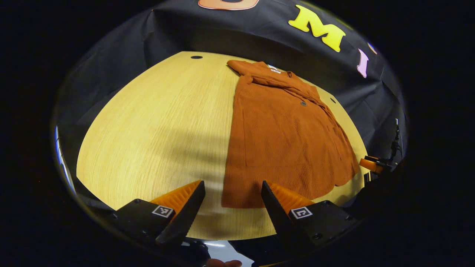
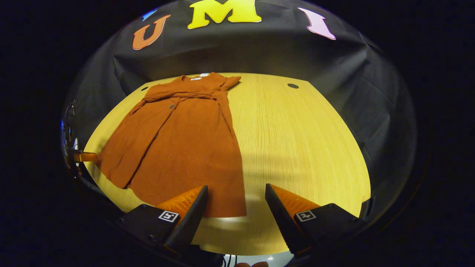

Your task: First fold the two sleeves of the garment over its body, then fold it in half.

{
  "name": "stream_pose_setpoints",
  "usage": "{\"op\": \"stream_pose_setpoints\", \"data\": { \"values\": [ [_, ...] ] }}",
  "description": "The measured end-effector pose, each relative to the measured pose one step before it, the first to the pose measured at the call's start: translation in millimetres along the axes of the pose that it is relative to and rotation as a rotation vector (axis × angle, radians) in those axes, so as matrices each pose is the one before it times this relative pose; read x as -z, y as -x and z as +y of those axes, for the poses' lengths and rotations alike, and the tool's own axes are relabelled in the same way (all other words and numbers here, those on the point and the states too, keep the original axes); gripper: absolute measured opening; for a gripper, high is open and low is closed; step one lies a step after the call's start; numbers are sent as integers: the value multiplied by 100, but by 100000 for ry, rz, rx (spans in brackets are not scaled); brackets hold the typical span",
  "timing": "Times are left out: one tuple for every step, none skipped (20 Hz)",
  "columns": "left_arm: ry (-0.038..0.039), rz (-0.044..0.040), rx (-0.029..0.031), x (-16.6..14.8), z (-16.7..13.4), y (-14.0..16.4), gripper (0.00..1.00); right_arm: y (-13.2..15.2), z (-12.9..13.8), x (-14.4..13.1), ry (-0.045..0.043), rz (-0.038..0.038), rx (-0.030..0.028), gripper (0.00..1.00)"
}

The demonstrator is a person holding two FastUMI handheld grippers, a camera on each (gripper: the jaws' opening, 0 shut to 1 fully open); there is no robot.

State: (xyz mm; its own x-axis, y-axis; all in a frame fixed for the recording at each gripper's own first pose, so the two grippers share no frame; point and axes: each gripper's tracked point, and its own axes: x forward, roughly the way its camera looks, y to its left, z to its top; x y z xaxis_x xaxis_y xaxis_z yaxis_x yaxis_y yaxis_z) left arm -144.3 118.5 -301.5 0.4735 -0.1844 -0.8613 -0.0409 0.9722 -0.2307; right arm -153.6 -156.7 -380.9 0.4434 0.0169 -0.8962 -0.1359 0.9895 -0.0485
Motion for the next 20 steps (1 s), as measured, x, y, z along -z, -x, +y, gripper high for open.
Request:
{"op": "stream_pose_setpoints", "data": {
  "values": [
    [-125, 893, 766, 122, -440, -76, 99, -619, 330, 574, -265, 1701, -548, 98],
    [-323, 677, 369, 213, -226, -173, 99, -472, 345, 544, 361, 2168, -702, 98],
    [387, 434, 504, 27, -256, -65, 99, -477, 152, 632, 1071, 2359, 58, 98],
    [180, 97, 249, 109, -240, -34, 99, 5, 221, -163, 262, 483, -1006, 98],
    [318, -212, 85, -116, -72, -73, 98, -207, 157, -351, -327, -430, 203, 97],
    [1203, -595, -8, -158, -207, -108, 98, 21, -33, -40, -197, 151, 139, 96],
    [2060, -1143, 696, -216, -388, -170, 98, -2, 58, 101, 15, 13, 19, 96],
    [1918, -330, 2108, -45, -916, -163, 98, 48, 169, -60, 25, -344, -243, 95],
    [817, 442, 2387, 103, -1075, -202, 97, -158, 0, 2, 261, 437, 35, 94],
    [-507, 888, 1190, 480, -812, -230, 96, -170, 363, -79, -172, 14, -595, 96],
    [-1241, 616, -6, 159, -472, -275, 94, 71, 245, -45, 161, 471, 110, 87],
    [-887, 830, -1607, -18, 73, -241, 92, 172, 120, -182, 8, 557, 406, 82],
    [-278, 165, -1011, -97, 7, -332, 89, 518, 597, -99, -887, -232, -1626, 80],
    [501, 1458, 276, 15, -216, -241, 87, -206, 328, 46, 41, 236, -814, 64],
    [-101, 1172, -1909, 91, 372, 29, 78, -616, 284, 89, 413, -74, -1506, 49],
    [-1182, -860, -2978, -301, 966, -382, 56, 12, 326, -204, -795, 50, -2043, 42],
    [761, -700, 938, -354, -100, -125, 35, -7, 81, -147, -1038, 326, -1002, 22],
    [-77, 1491, -13, -128, -23, -6, 13, -98, -28, -99, -1134, 234, -907, 16],
    [-872, 944, -47, -74, -28, 109, 10, -97, 67, 1, -1369, 1200, -1056, 13],
    [-1923, 842, -317, 171, -150, 5, 9, 29, -3, -260, -2152, 279, -1070, 13]
  ]
}}
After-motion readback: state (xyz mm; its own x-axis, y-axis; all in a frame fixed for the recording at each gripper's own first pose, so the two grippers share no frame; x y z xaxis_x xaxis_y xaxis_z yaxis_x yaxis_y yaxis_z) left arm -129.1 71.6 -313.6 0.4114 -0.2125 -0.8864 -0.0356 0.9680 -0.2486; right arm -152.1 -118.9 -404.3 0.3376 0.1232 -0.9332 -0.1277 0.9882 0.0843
